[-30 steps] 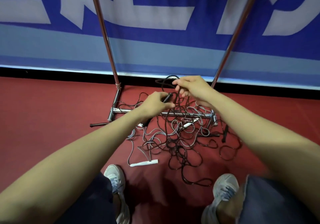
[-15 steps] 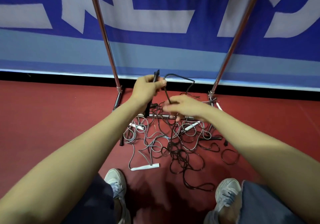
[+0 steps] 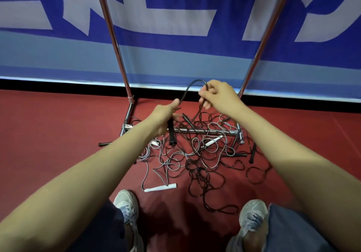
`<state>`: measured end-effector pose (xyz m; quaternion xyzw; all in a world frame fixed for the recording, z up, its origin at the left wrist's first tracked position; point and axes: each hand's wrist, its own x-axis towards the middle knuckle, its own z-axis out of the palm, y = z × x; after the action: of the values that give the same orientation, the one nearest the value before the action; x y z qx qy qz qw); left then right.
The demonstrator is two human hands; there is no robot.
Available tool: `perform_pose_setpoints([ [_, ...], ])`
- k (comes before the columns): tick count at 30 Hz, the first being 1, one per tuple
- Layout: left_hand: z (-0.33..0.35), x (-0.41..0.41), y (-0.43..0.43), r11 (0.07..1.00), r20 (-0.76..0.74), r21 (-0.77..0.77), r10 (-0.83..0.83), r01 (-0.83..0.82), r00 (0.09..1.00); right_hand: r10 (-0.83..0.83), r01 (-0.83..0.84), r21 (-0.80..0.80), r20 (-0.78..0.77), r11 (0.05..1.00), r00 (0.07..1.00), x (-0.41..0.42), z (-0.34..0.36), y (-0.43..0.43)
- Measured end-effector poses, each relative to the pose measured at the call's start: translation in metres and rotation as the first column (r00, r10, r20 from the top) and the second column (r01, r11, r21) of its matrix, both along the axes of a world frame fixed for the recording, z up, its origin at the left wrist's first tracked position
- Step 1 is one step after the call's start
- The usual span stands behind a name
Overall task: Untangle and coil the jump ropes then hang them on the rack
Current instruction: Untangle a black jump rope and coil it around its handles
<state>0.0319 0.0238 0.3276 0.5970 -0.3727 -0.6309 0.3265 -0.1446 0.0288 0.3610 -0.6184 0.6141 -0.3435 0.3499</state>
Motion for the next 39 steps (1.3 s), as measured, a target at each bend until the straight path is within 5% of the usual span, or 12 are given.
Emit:
perform_pose_setpoints([
  [3, 0.002, -0.022, 0.014, 1.000, -0.255, 0.020, -0.001, 0.006, 0.967, 0.006, -0.007, 0.004, 0.139, 1.000, 0.990, -0.001, 0.008, -0.005],
  [7, -0.002, -0.033, 0.028, 0.935, -0.047, -0.225, -0.290, 0.273, 0.956, -0.006, 0.006, 0.002, 0.165, 1.000, 0.986, -0.002, 0.006, -0.010],
  [11, 0.002, -0.029, 0.023, 0.907, -0.019, -0.368, -0.229, 0.207, 0.973, -0.119, 0.068, 0.154, 0.349, 0.986, 0.929, -0.003, 0.007, -0.009],
  [15, 0.021, -0.023, 0.011, 0.920, -0.120, -0.379, -0.153, 0.098, 0.981, 0.164, -0.147, 0.329, -0.024, 0.933, 0.986, -0.008, -0.011, 0.008],
  [18, 0.035, -0.020, 0.007, 0.913, -0.143, -0.388, -0.195, 0.126, 0.970, 0.531, -0.422, 0.466, -0.127, 0.778, 0.838, -0.004, -0.031, 0.027],
  [23, 0.057, -0.001, -0.008, 0.920, -0.282, -0.387, -0.050, -0.066, 0.958, 0.541, -0.314, 0.507, -0.398, 0.803, 0.741, -0.024, -0.069, 0.026],
  [25, 0.055, 0.013, -0.016, 0.941, -0.132, -0.339, -0.033, -0.013, 0.991, 0.437, -0.172, 0.495, -0.490, 0.852, 0.755, -0.043, -0.077, 0.021],
  [26, 0.050, 0.019, -0.019, 0.945, 0.137, -0.309, -0.064, 0.104, 0.989, 0.372, -0.114, 0.459, -0.524, 0.881, 0.766, -0.051, -0.076, 0.018],
  [28, 0.034, 0.027, -0.022, 0.915, 0.709, -0.180, -0.134, 0.361, 0.693, 0.281, -0.067, 0.361, -0.584, 0.930, 0.761, -0.060, -0.069, 0.012],
  [29, 0.028, 0.025, -0.020, 0.896, 0.822, -0.153, -0.119, 0.417, 0.557, 0.263, -0.074, 0.317, -0.607, 0.945, 0.750, -0.060, -0.064, 0.010],
  [34, 0.019, -0.007, 0.003, 0.785, 0.613, -0.356, -0.213, 0.506, 0.761, 0.345, -0.313, 0.171, -0.651, 0.934, 0.676, -0.038, -0.034, 0.008],
  [39, 0.019, -0.019, 0.008, 0.661, 0.671, -0.398, -0.264, 0.637, 0.693, 0.336, -0.393, 0.044, -0.610, 0.919, 0.718, -0.022, -0.005, 0.012],
])
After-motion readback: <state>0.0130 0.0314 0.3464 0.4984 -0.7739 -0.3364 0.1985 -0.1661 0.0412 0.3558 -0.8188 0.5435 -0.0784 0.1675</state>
